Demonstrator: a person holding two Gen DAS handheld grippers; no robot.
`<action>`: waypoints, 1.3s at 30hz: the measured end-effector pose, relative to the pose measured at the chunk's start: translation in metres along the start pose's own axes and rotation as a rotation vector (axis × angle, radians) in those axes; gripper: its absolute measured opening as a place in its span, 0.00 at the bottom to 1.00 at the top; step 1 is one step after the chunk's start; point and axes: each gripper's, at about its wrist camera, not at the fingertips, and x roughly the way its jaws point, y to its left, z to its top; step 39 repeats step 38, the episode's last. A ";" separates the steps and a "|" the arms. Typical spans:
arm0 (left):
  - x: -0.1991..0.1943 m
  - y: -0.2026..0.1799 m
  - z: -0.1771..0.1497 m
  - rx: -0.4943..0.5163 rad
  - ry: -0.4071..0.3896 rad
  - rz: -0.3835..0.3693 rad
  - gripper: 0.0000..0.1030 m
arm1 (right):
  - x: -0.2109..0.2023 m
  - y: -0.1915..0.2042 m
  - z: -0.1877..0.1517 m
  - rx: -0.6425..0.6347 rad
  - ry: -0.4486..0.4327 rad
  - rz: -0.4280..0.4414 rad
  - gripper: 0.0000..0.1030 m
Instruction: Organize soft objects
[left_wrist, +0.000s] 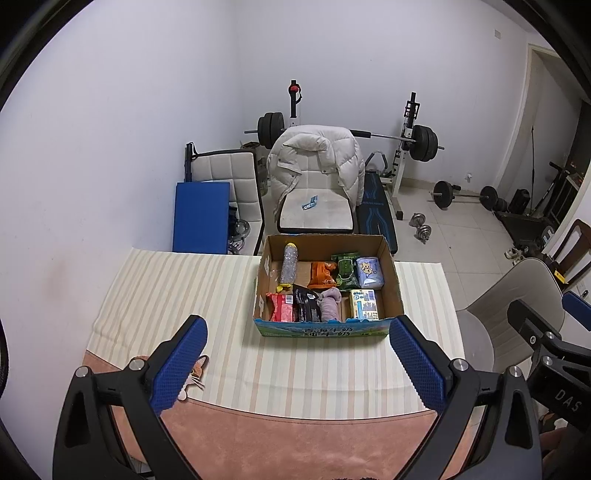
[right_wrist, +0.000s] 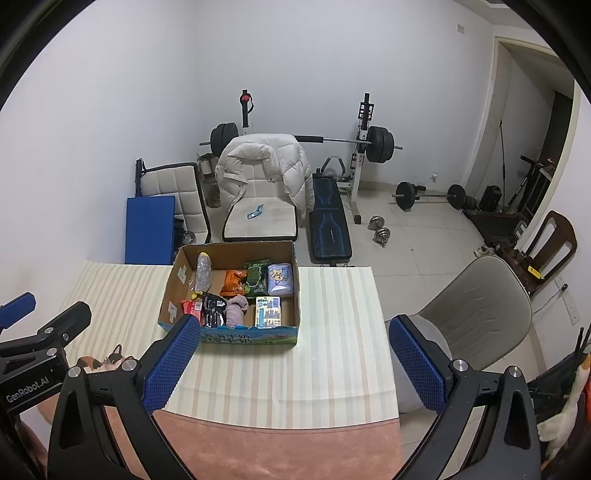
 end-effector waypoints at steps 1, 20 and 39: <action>0.000 0.000 0.000 0.000 -0.001 0.000 0.98 | -0.001 0.000 0.000 0.001 -0.002 -0.002 1.00; -0.002 0.000 0.002 0.001 -0.002 0.000 0.98 | -0.005 -0.003 0.002 0.016 -0.010 -0.017 1.00; -0.004 0.001 0.005 0.001 -0.013 0.000 0.98 | -0.005 -0.003 0.003 0.019 -0.012 -0.018 1.00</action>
